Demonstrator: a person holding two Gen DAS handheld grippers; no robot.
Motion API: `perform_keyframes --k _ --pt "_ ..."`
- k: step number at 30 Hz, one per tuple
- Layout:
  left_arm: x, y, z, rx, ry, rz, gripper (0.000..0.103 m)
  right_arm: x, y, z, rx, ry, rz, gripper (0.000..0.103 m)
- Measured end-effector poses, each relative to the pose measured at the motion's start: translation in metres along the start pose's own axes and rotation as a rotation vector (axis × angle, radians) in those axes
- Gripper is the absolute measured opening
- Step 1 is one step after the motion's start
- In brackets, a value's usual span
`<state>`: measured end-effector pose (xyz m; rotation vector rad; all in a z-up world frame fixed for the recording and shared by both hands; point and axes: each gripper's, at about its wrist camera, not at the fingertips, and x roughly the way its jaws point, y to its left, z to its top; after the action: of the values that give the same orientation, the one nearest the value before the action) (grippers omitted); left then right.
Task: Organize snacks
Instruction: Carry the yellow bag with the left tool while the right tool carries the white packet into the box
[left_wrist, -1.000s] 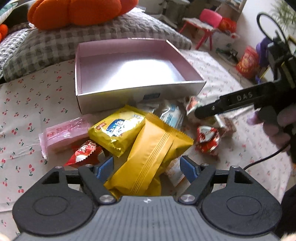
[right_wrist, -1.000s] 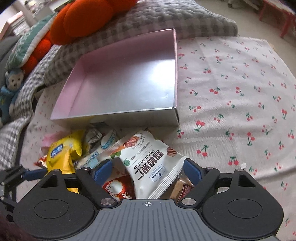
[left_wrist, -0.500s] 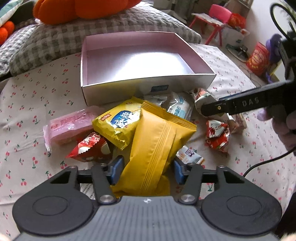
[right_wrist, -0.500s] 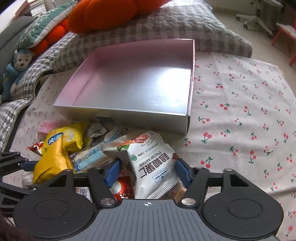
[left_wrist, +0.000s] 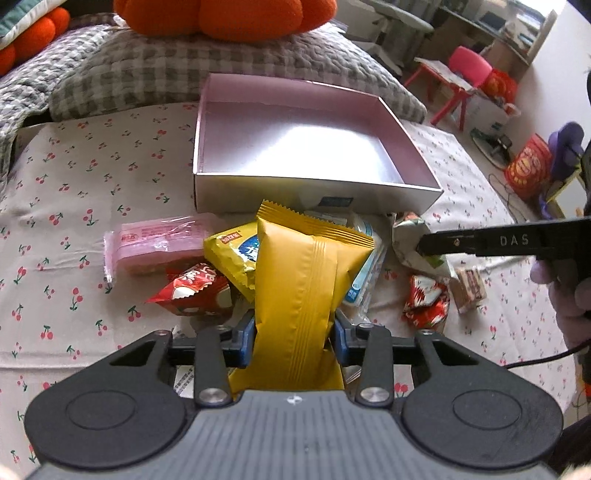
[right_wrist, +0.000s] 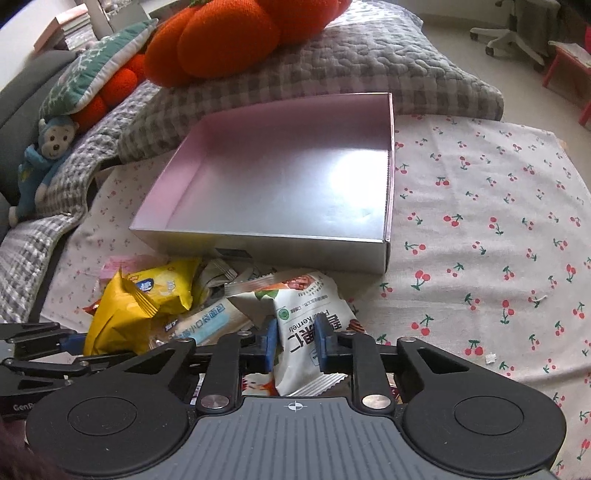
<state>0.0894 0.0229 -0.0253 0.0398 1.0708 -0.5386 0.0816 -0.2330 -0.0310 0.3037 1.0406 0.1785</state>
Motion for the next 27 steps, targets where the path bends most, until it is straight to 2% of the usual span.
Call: perform_keyframes --k 8,11,12,13,14,15,21,23,25,27 --pt "-0.006 0.001 0.002 -0.021 -0.025 0.011 0.036 -0.008 -0.001 0.003 0.020 -0.020 0.003 0.012" --pt "-0.005 0.000 0.002 -0.024 -0.023 0.011 0.036 -0.010 0.001 0.005 -0.001 -0.035 -0.014 0.026" --pt "-0.005 0.000 0.002 -0.024 -0.022 0.012 0.036 -0.008 0.001 0.006 -0.008 -0.028 -0.027 0.041" --pt "-0.004 -0.001 0.002 -0.025 -0.020 0.014 0.036 -0.006 0.000 0.006 -0.016 -0.027 -0.037 0.052" --pt "-0.004 -0.001 0.003 -0.024 -0.018 0.014 0.036 -0.004 -0.001 0.006 -0.023 -0.024 -0.049 0.068" --pt "-0.003 -0.001 0.003 -0.023 -0.016 0.014 0.036 -0.001 -0.002 0.005 -0.030 -0.018 -0.060 0.072" --pt "0.000 -0.002 0.003 -0.025 -0.007 0.019 0.036 0.022 -0.006 -0.004 -0.047 0.053 -0.077 0.073" --pt "0.000 -0.002 0.003 -0.030 -0.007 0.020 0.036 0.025 -0.005 -0.007 -0.066 0.039 -0.083 0.073" --pt "0.000 -0.002 0.004 -0.033 -0.008 0.020 0.036 0.024 -0.002 -0.010 -0.086 0.026 -0.094 0.071" --pt "0.000 -0.003 0.004 -0.032 -0.010 0.023 0.036 0.022 0.002 -0.013 -0.112 0.010 -0.093 0.059"
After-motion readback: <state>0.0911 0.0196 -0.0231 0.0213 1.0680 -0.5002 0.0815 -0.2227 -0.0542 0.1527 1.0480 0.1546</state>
